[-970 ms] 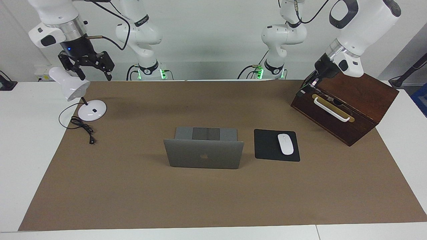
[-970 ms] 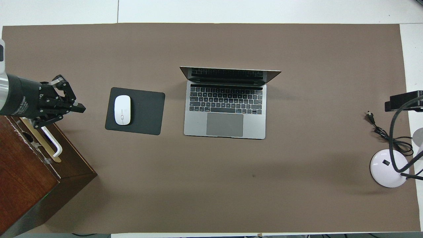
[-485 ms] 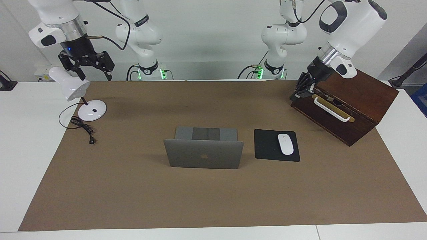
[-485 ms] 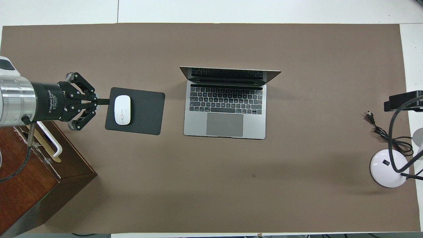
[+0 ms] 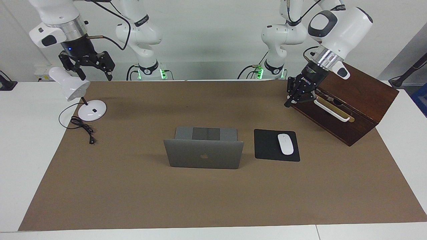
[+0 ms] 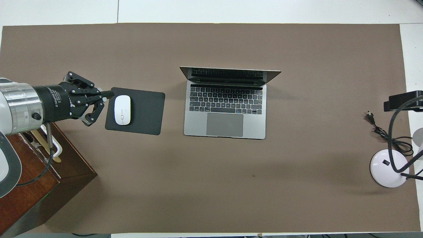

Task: Close laptop with both arms
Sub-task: 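Reach the left gripper over the mouse pad toward the laptop front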

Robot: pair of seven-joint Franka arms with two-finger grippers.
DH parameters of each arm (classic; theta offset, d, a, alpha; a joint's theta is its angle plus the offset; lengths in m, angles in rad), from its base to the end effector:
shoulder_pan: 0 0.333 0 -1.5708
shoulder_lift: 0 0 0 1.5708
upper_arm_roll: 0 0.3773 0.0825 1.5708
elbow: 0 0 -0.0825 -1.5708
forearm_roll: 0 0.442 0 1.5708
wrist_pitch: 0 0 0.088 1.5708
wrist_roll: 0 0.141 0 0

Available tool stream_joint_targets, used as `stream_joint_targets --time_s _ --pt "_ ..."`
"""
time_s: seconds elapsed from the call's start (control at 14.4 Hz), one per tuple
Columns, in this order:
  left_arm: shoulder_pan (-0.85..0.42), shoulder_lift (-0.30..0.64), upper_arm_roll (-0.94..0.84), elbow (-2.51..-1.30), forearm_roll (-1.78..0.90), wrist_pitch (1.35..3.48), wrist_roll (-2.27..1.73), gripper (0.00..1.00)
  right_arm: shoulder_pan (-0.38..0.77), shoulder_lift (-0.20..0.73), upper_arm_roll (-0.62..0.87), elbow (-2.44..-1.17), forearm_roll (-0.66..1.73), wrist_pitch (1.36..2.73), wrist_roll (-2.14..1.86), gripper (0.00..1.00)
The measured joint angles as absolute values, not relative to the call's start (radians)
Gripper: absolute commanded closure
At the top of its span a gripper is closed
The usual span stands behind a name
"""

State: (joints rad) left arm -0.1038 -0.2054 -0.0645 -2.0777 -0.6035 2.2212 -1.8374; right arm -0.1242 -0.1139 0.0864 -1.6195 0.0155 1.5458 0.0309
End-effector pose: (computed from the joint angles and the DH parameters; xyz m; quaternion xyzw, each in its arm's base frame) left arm 0.5703 -0.1332 0.5735 0.5319 0.7892 -0.1277 0.2791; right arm 0.5683 -0.0161 0.6907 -0.9992 0.0342 -0.0199 0.0028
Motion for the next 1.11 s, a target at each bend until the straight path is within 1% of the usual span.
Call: stream_joint_targets --time_s 0.35,0.76,0.97,1.11 --pt "-0.126 -0.236 -0.064 -2.154 -0.693 2.297 -1.886 1.0 -0.124 -0.114 0.089 -1.62 0.015 1.546 0.031 0.0" --pt "-0.238 -0.301 -0.069 -2.303 -0.879 2.463 -1.892 1.0 -0.124 -0.114 0.094 -1.62 0.015 1.546 0.031 0.0" --pt "-0.282 -0.309 -0.069 -2.348 -0.919 2.544 -1.882 1.0 -0.123 -0.114 0.1 -1.62 0.015 1.546 0.03 0.0" --pt "-0.323 -0.306 -0.07 -2.381 -1.006 2.596 -1.798 1.0 -0.123 -0.114 0.1 -1.62 0.015 1.546 0.028 0.0"
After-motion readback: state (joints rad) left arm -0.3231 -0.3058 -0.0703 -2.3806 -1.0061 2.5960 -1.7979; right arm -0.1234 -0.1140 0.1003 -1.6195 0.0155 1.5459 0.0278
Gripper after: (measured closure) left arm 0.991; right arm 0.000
